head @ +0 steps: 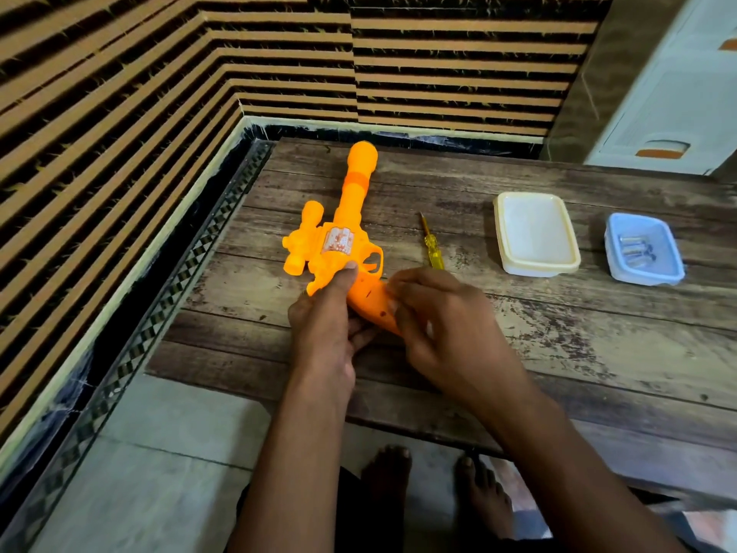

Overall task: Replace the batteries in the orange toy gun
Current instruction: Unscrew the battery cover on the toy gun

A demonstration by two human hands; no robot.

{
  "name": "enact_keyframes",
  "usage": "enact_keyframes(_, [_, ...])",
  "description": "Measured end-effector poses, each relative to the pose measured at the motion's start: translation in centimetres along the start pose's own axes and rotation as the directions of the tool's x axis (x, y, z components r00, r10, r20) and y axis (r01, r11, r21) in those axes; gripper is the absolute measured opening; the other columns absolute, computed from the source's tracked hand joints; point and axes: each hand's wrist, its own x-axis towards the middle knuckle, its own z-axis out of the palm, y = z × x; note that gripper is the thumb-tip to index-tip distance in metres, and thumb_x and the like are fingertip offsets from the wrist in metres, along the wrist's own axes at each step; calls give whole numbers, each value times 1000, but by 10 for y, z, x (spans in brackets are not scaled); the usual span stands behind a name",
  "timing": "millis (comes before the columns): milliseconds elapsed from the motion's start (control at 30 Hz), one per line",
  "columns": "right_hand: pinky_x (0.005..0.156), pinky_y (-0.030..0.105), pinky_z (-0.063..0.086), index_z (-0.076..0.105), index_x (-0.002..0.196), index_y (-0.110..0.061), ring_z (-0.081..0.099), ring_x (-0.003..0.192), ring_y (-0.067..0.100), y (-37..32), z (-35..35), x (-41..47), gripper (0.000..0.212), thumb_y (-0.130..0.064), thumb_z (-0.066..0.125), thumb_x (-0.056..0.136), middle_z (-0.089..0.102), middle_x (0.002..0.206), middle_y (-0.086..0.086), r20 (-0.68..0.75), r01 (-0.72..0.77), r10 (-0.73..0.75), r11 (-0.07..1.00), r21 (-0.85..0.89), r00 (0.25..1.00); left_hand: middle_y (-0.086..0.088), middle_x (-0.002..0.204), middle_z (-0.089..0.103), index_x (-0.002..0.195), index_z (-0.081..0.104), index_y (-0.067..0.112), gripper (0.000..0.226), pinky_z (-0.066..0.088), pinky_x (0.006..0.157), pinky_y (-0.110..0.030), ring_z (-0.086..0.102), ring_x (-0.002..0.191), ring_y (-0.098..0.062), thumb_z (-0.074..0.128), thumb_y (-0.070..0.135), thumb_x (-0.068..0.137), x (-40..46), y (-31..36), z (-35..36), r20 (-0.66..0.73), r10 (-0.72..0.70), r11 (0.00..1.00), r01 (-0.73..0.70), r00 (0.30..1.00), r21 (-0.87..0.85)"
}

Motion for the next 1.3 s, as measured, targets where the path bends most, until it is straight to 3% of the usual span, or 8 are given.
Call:
enact_keyframes(200, [85, 52, 63, 70, 126, -5, 72, 106, 43, -13, 7, -6, 47, -18, 73, 81, 71, 128, 16, 210, -51, 124, 944, -325, 970, -16, 106, 78, 114, 71, 13, 28, 63, 67, -37, 77, 87, -28, 75, 26, 90, -4, 4, 0, 16, 10, 1000, -10, 1000, 24])
enact_keyframes(433, [56, 40, 62, 79, 104, 5, 79, 84, 39, -25, 28, 0, 58, -14, 97, 53, 78, 100, 26, 214, -45, 221, 790, -612, 952, -11, 82, 74, 83, 71, 12, 14, 52, 45, -24, 68, 61, -18, 83, 19, 82, -4, 3, 1, 1, 25, 999, -25, 1000, 27])
enact_keyframes(567, [55, 44, 62, 78, 102, 9, 79, 83, 42, -28, 32, -3, 33, -14, 63, 82, 77, 97, 30, 164, -55, 217, 746, -663, 962, 5, 47, 60, 62, 61, 14, 30, 43, 38, -17, 54, 36, -5, 79, 10, 86, -12, 4, 4, 51, 57, 998, -57, 997, 4])
enact_keyframes(700, [60, 41, 64, 81, 98, 6, 80, 83, 36, -31, 35, -6, 43, -13, 47, 80, 79, 95, 26, 133, -27, 158, 738, -675, 978, 6, 46, 60, 59, 61, 15, 33, 46, 39, -19, 55, 37, -5, 80, 10, 85, -14, 5, 4, 47, 66, 998, -66, 997, 8])
enact_keyframes(900, [43, 39, 58, 81, 89, 2, 80, 72, 33, -34, 38, -12, 45, -12, 40, 77, 80, 88, 21, 39, 3, 31, 745, -667, 999, 7, 39, 52, 45, 52, 17, 50, 40, 36, -16, 48, 31, -5, 81, 11, 85, -14, 6, 6, 18, 74, 996, -74, 997, 42])
enact_keyframes(1067, [38, 32, 49, 80, 89, -6, 74, 57, 32, -37, 21, -15, 42, -14, 40, 77, 80, 84, 11, -41, 35, -74, 804, -594, 996, 4, 48, 63, 65, 64, 13, 27, 47, 39, -19, 57, 38, -7, 78, 13, 88, -14, 7, 5, 41, 76, 996, -78, 996, 41])
enact_keyframes(1167, [36, 35, 46, 69, 80, -11, 59, 44, 37, -28, 8, -17, 12, -8, 58, 77, 68, 66, 8, -153, -12, -39, 948, -319, 987, 2, 57, 69, 76, 69, 13, 15, 52, 43, -24, 65, 49, -10, 77, 13, 89, -15, 4, 7, 56, 80, 996, -82, 995, 25])
enact_keyframes(1300, [43, 38, 51, 75, 83, -7, 63, 50, 31, -19, -10, -15, 6, -4, 69, 82, 69, 64, 10, -256, -111, 85, 990, -91, 963, -10, 79, 77, 83, 74, 11, 8, 62, 55, -36, 75, 74, -25, 79, 16, 87, -11, 0, 10, 42, 58, 998, -60, 997, 37])
